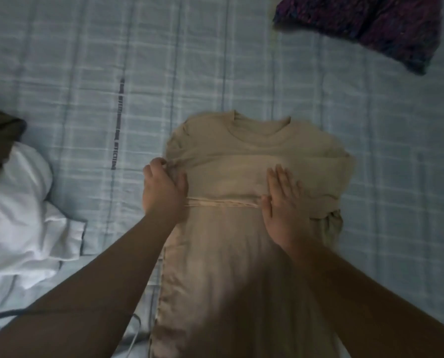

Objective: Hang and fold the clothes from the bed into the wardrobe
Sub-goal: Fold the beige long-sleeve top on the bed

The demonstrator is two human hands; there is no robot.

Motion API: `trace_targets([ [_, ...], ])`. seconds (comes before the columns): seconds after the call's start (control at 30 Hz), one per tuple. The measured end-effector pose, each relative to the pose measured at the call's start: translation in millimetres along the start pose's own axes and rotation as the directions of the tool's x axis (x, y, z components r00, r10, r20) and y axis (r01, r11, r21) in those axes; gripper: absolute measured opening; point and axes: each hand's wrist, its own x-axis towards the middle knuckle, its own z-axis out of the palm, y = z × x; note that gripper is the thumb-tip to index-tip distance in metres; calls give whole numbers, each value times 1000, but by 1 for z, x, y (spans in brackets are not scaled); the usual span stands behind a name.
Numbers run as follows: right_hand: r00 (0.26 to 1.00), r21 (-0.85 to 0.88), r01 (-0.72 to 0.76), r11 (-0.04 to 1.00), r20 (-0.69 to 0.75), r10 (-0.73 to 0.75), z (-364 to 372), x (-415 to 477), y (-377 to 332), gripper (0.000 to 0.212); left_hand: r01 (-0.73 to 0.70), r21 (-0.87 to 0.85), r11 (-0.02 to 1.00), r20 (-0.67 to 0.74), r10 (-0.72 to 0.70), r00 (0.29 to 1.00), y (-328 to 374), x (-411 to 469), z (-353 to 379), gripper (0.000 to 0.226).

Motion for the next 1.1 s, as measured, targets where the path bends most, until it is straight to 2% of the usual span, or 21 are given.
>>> trace_targets([
  [0.1,998,53,-64,997,16,64,-10,-44,6,64,38,-47,998,61,-35,998,-13,-31,-7,50],
  [0.2,962,65,-213,975,189,197,-16,-103,15,71,71,-55,996,177,-60,982,-33,-80,-17,47],
  [0.33,858,95,-434,896,348,379,-27,-178,25,72,39,45,998,301,-50,952,-64,-143,-36,48],
  [0.37,822,108,-509,854,356,445,-28,-194,30,73,75,49,996,319,-87,944,-71,-156,-40,48],
  [0.43,729,165,-664,730,359,582,-31,-217,37,73,241,22,970,332,-235,913,-81,-177,-48,45],
  [0.5,598,252,-800,544,409,690,-36,-233,42,71,416,31,909,366,-398,841,-88,-195,-53,42],
  [0.57,457,238,-889,391,502,735,-39,-245,47,65,490,137,861,440,-496,749,-95,-210,-56,43],
  [0.6,421,182,-904,387,536,732,-40,-249,50,60,474,204,856,489,-509,708,-100,-216,-59,43],
  [0.67,383,44,-895,445,588,712,-44,-254,57,50,400,327,856,577,-517,633,-108,-224,-63,37],
  [0.73,346,-47,-867,496,658,669,-47,-253,63,41,408,365,837,620,-545,564,-114,-229,-67,33],
  [0.8,328,-39,-855,517,732,598,-50,-252,69,36,473,297,829,651,-539,535,-116,-234,-73,28],
  [0.87,345,32,-865,501,762,548,-55,-252,74,37,471,207,858,657,-478,583,-117,-237,-83,15],
  [0.93,395,99,-866,491,736,549,-65,-252,77,33,470,121,874,685,-416,598,-119,-237,-94,8],
  [1.03,484,193,-841,506,687,543,-87,-252,75,21,578,-19,816,709,-396,583,-117,-231,-111,6],
  [1.1,531,289,-834,469,651,543,-105,-247,71,16,615,-102,782,720,-368,588,-109,-225,-121,7],
])
